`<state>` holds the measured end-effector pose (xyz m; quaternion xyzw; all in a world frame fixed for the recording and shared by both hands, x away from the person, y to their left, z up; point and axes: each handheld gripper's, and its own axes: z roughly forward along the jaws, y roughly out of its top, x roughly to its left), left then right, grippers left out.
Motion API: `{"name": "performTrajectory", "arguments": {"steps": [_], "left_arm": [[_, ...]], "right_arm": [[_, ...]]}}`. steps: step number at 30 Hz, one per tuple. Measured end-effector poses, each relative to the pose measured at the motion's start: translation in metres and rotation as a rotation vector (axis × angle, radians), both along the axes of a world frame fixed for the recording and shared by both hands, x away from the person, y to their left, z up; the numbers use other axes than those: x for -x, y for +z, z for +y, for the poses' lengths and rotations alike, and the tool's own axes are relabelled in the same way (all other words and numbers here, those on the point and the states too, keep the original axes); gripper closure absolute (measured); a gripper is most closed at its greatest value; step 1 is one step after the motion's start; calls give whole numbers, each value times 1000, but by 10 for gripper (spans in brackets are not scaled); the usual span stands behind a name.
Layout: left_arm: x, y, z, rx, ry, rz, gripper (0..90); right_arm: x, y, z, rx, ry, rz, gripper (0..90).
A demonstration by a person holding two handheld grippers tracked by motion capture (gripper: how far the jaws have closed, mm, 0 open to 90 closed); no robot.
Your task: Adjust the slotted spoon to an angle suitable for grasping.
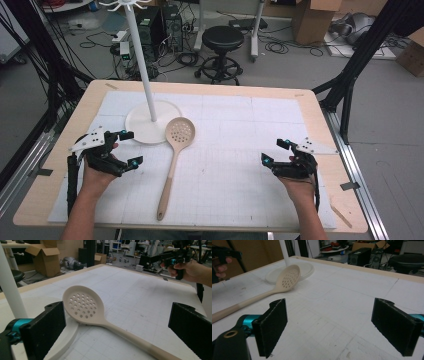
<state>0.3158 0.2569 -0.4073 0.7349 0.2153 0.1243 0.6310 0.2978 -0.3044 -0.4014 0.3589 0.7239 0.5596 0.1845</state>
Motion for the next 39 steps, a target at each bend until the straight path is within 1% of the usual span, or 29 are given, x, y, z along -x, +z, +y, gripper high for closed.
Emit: {"name": "performTrajectory", "arguments": {"steps": [1, 2, 5, 7, 11, 14, 16, 19, 24, 28, 29, 30, 31, 32, 33, 34, 35, 36, 37, 39], "left_arm": [[0, 0, 0, 0, 0, 0, 18], [0, 0, 0, 6, 7, 5, 18], [0, 0, 0, -3, 1, 5, 17], [0, -1, -1, -9, 1, 7, 18], [1, -1, -1, -7, 2, 11, 17], [2, -1, 0, -9, -1, 9, 18], [2, -1, 0, -5, 6, 12, 17], [2, -2, 2, -2, 11, 13, 18], [2, -1, 2, -1, 16, 11, 18], [1, -2, 2, -9, 21, 15, 21], [1, -2, 1, -10, 31, 18, 45], [1, -2, 2, -17, 34, 22, 45], [1, -2, 2, -18, 35, 27, 129], [1, -3, 2, -22, 38, 30, 153], [1, -4, 1, -35, 34, 33, 172], [1, -4, 1, -35, 34, 33, 197], [1, -4, 0, -45, 18, 40, 249], [1, -4, 0, -45, 18, 40, 306], [1, -5, -1, -51, 16, 50, 351], [0, -6, -3, -57, 30, 61, 394]], "right_arm": [[-1, -1, 0, -1, 4, 1, 121], [-2, -1, 1, -2, 4, 12, 121], [-2, -3, 1, 11, 5, 18, 121], [-1, -2, 1, 21, 5, 7, 121], [0, 0, 1, 18, -4, -5, 122], [0, 0, 2, 21, -5, -3, 123], [-1, 0, 2, 21, -5, -2, 139], [-1, 0, 3, 29, 0, -2, 139], [-1, 0, 2, 28, -5, 3, 143], [-1, 0, 2, 31, -7, 0, 149], [-1, 0, 2, 32, -9, -1, 151], [-1, 0, 2, 32, -9, -1, 151], [-1, 0, 2, 35, -12, 1, 151], [0, 0, 2, 36, -14, 1, 153], [0, 0, 2, 36, -14, 1, 154], [0, 0, 2, 35, -15, 2, 155], [0, 0, 2, 35, -15, 3, 155], [0, 0, 2, 34, -14, 1, 156], [0, 0, 1, 36, -14, 0, 156], [0, 0, 1, 36, -15, 0, 156]]}}
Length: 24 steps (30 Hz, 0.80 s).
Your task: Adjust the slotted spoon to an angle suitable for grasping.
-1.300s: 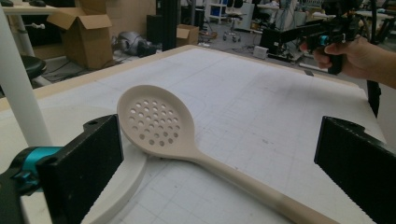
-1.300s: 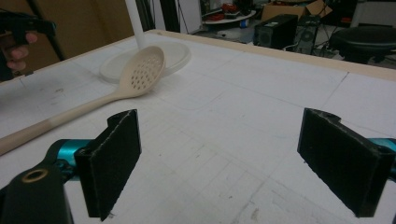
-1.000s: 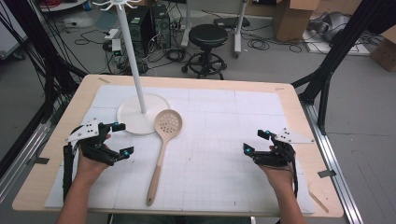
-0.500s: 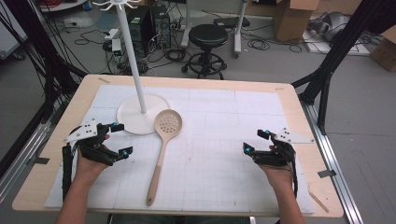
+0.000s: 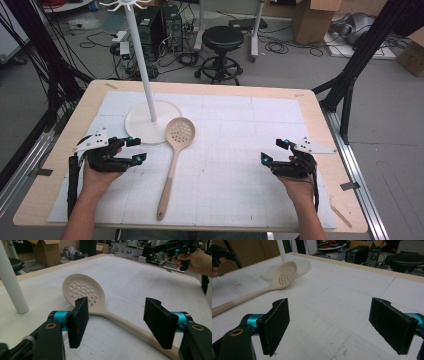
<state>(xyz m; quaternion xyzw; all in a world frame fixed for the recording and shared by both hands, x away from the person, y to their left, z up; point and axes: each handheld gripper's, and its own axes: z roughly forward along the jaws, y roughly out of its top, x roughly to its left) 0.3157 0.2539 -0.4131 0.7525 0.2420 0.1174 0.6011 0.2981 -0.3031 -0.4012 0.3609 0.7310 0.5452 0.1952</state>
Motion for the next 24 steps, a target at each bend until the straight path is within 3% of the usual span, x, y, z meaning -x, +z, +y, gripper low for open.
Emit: {"name": "performTrajectory", "arguments": {"steps": [2, 3, 6, 12, 13, 15, 20, 21, 24], "left_arm": [[0, -1, -1, -4, 4, 6, 423], [-1, -2, -3, -12, 0, 12, 502], [-2, -3, -6, -26, -11, 28, 629], [-7, -9, -19, -104, -8, 78, 813], [-7, -9, -19, -104, -8, 78, 831], [-13, -10, -27, -151, 0, 102, 863], [-21, -8, -42, -210, 13, 120, 896], [-26, -7, -52, -272, 15, 123, 896], [-34, -9, -64, -328, 12, 126, 897]], "right_arm": [[0, 0, 0, -2, 0, 3, 156], [0, 0, 0, 1, -2, 2, 157], [0, 0, 0, 13, -2, -4, 157], [0, 0, -4, 6, -14, -4, 157], [0, 0, -4, 7, -16, -7, 157], [1, 0, -3, 7, -16, -3, 157], [1, 0, -1, 23, -8, -9, 157], [1, 0, -1, 24, -9, -10, 157], [1, 0, -1, 23, -9, -12, 158]]}}
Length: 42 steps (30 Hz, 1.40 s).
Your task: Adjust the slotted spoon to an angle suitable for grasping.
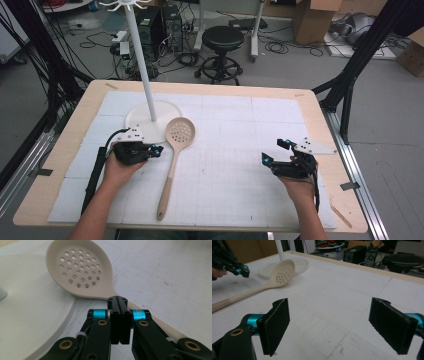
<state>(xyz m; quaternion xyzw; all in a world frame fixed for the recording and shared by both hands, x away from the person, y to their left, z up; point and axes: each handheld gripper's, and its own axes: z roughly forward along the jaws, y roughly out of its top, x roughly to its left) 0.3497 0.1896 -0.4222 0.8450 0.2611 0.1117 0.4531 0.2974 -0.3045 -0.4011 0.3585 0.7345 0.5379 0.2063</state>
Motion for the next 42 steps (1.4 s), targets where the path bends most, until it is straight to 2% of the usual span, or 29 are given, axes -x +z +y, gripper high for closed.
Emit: {"name": "performTrajectory", "arguments": {"steps": [9, 14, 17, 22, 27, 28, 32, 37, 42], "left_arm": [[-15, -13, -22, -55, 12, 46, 898], [-21, -22, -28, -72, 18, 78, 898], [-21, -23, -32, -72, 15, 80, 898], [-25, -22, -49, -87, -20, 83, 898], [-30, -18, -80, -131, -83, 68, 898], [-30, -18, -80, -131, -83, 68, 898], [-30, -18, -102, -134, -117, 61, 899], [-31, -17, -120, -128, -146, 59, 898], [-29, -16, -125, -133, -162, 52, 898]], "right_arm": [[0, -1, 2, 3, 8, 5, 158], [0, -1, 0, 0, 3, 3, 158], [-1, -1, 1, 2, 4, 2, 158], [-1, -1, 2, 8, 10, 8, 158], [0, -1, 2, 9, 9, 4, 158], [0, -1, 2, 9, 9, 4, 158], [-1, -1, 1, 6, 9, 8, 158], [-1, -2, 1, 1, 7, 9, 158], [0, -1, 1, 1, 8, 12, 158]]}}
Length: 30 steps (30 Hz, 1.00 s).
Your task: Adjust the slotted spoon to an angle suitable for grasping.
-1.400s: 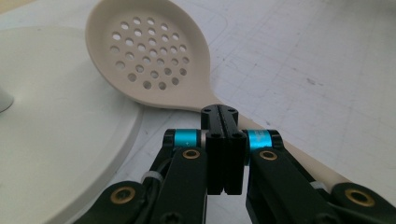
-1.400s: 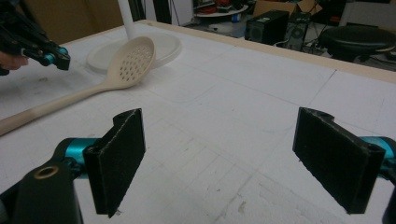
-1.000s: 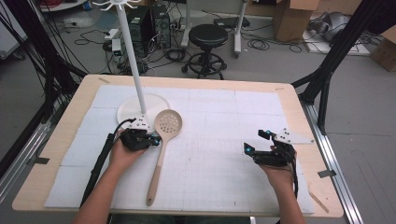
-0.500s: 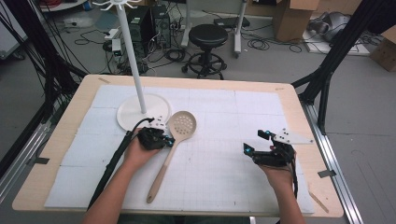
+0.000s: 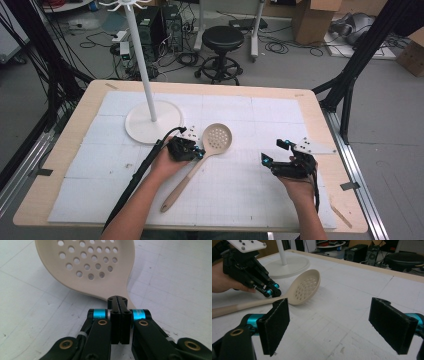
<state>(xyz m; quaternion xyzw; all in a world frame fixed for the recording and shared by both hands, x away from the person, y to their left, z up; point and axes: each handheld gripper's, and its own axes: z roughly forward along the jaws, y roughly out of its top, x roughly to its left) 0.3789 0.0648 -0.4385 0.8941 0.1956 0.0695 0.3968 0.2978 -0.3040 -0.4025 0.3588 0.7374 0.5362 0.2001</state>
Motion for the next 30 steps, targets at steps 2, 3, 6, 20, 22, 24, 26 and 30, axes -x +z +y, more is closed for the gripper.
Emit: {"name": "performTrajectory", "arguments": {"steps": [2, 3, 6, 20, 22, 24, 26, 30], "left_arm": [[1, 2, 2, -3, 0, -1, 898], [1, 4, 4, -8, -2, -5, 898], [8, 15, 14, 18, 0, -23, 898], [75, 22, 52, 130, -41, -26, 898], [81, 19, 53, 131, -52, -17, 898], [87, 16, 54, 146, -63, -6, 898], [89, 14, 54, 149, -65, 1, 898], [98, 7, 49, 119, -97, 19, 898]], "right_arm": [[0, 0, 0, 0, 0, 0, 158], [0, 0, 0, 0, 0, 0, 158], [0, -1, 0, 3, 1, -3, 158], [2, -1, 2, 18, 3, -1, 158], [2, -1, 2, 18, 2, -1, 158], [2, -1, 2, 19, 3, 3, 158], [2, -2, 3, 20, 4, 1, 158], [1, -2, 4, 26, 8, 2, 158]]}}
